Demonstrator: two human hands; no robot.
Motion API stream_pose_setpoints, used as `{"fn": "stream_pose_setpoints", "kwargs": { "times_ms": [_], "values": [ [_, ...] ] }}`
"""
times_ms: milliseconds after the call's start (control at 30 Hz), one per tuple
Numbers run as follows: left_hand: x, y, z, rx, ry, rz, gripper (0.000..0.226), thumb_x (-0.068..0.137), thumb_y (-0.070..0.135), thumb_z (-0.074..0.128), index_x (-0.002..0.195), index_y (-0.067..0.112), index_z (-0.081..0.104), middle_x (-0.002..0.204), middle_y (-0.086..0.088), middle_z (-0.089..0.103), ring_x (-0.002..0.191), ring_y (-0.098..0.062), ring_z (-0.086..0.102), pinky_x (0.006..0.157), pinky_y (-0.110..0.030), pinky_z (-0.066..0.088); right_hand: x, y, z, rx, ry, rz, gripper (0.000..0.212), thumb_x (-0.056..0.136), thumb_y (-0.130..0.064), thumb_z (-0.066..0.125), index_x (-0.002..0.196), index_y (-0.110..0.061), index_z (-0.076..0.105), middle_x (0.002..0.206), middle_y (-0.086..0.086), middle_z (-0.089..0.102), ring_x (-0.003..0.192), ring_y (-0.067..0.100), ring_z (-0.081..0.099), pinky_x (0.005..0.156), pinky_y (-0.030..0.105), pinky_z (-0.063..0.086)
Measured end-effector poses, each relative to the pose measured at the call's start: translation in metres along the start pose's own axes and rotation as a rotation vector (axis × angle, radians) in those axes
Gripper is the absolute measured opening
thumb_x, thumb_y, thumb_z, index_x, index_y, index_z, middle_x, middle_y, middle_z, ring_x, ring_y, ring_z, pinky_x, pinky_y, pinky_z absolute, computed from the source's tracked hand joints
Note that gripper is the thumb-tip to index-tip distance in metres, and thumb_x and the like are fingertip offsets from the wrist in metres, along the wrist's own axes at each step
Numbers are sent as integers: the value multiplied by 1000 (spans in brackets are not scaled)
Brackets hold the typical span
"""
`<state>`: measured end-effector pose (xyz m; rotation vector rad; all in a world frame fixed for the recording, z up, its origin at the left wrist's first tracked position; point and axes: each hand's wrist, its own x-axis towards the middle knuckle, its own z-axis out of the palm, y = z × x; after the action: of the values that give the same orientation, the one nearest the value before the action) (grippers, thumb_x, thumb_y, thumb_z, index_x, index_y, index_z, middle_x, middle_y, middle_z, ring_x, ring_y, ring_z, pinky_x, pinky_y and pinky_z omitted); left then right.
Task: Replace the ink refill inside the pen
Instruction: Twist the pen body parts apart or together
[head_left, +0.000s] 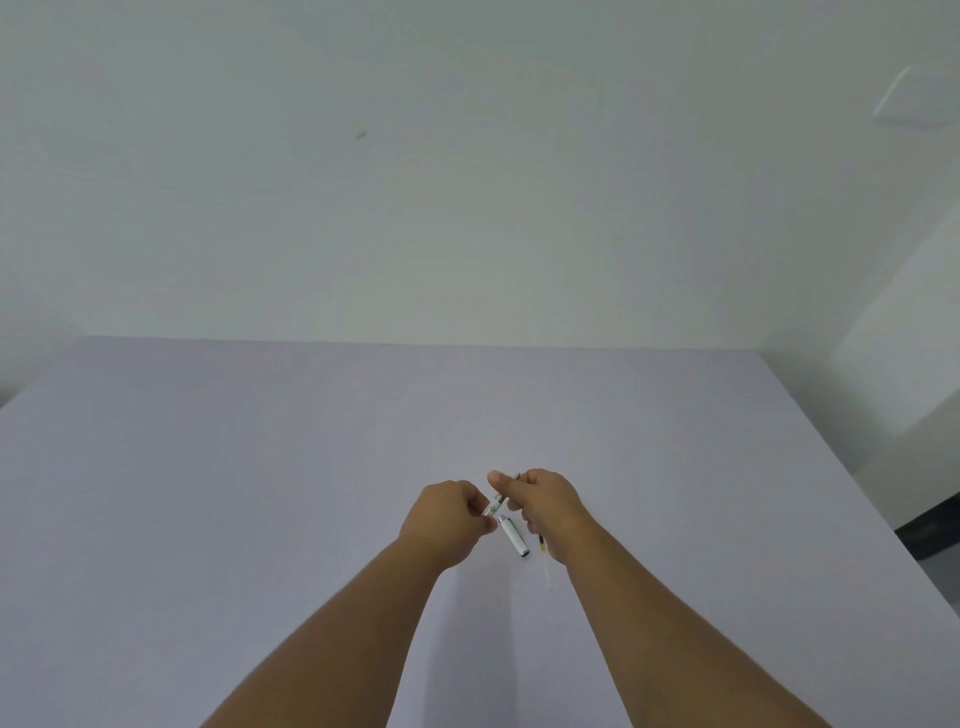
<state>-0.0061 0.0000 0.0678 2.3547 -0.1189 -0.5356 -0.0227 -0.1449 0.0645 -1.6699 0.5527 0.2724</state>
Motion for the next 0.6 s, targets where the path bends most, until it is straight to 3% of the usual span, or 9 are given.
{"fn": "stream_pose_setpoints", "kwargs": {
  "times_ms": [133, 300, 433, 533, 600],
  "values": [
    [1, 2, -2, -18, -1, -7, 10, 78, 24, 68, 83, 22, 60, 82, 5, 62, 50, -8, 50, 49, -22, 43, 0, 0, -2, 172, -102, -42, 4, 83, -20, 68, 80, -19, 70, 84, 0, 65, 66, 13, 47, 60, 23, 39],
    [1, 1, 1, -28, -9, -9, 9, 78, 25, 68, 80, 24, 60, 78, 8, 59, 53, -8, 52, 50, -23, 45, 0, -1, -1, 7, -7, 11, 28, 79, -38, 72, 70, -14, 61, 74, -1, 61, 58, 12, 45, 58, 24, 38],
    [2, 2, 0, -39, 10, -8, 12, 78, 23, 69, 88, 18, 64, 83, 4, 61, 53, -10, 52, 49, -22, 43, 0, 0, -2, 161, -63, -56, 5, 85, -19, 67, 83, -15, 70, 83, 0, 64, 69, 12, 50, 63, 23, 42],
    [1, 1, 1, -9, 11, -8, 13, 80, 24, 68, 91, 17, 65, 81, 5, 60, 64, -13, 55, 54, -22, 43, 0, -3, -2, 71, -39, -19, 11, 83, -23, 70, 83, -12, 67, 78, 1, 65, 63, 10, 48, 58, 22, 38],
    [0, 0, 2, -4, 4, -14, 12, 80, 24, 68, 90, 18, 65, 78, 7, 58, 61, -11, 53, 53, -22, 43, 0, -4, -2, 27, -41, 10, 14, 82, -25, 71, 81, -12, 65, 77, 0, 65, 63, 9, 48, 58, 22, 38]
  ]
}}
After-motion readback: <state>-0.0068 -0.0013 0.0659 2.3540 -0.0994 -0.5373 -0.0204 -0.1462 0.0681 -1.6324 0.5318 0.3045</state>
